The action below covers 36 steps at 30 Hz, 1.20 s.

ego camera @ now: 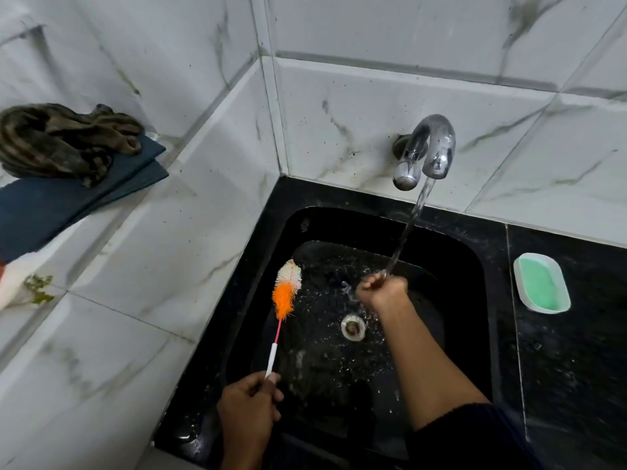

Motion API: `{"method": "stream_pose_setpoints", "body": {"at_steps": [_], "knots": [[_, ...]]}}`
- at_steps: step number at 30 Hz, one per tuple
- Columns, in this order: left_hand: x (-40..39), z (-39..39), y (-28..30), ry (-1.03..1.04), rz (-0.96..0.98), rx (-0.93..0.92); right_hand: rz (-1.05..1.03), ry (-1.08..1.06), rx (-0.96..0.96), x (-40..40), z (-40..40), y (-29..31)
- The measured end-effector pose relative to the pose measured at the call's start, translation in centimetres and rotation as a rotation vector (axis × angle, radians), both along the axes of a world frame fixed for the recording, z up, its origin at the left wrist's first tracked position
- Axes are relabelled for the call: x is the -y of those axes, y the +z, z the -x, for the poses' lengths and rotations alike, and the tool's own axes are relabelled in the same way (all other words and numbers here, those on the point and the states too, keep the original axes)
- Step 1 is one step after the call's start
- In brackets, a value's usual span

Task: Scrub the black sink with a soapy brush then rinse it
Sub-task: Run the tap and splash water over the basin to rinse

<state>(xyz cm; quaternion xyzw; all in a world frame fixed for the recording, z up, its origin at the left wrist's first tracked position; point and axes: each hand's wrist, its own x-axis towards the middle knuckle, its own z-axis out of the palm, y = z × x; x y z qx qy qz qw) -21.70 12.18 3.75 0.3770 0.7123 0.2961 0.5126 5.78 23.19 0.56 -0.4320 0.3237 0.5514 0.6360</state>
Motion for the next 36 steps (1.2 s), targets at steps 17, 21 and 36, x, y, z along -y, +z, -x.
{"method": "stream_pose_setpoints", "body": {"at_steps": [17, 21, 36], "knots": [[0.0, 0.7, -0.3, 0.045, 0.012, -0.006, -0.265, 0.063, 0.079, -5.8, 0.8, 4.2], [-0.1, 0.3, -0.5, 0.044, 0.02, -0.005, -0.089, -0.101, 0.001, -2.5, 0.2, 1.4], [1.9, 2.3, 0.2, -0.059, 0.131, -0.078, -0.214, 0.434, 0.289, -6.4, 2.4, -0.2]]}}
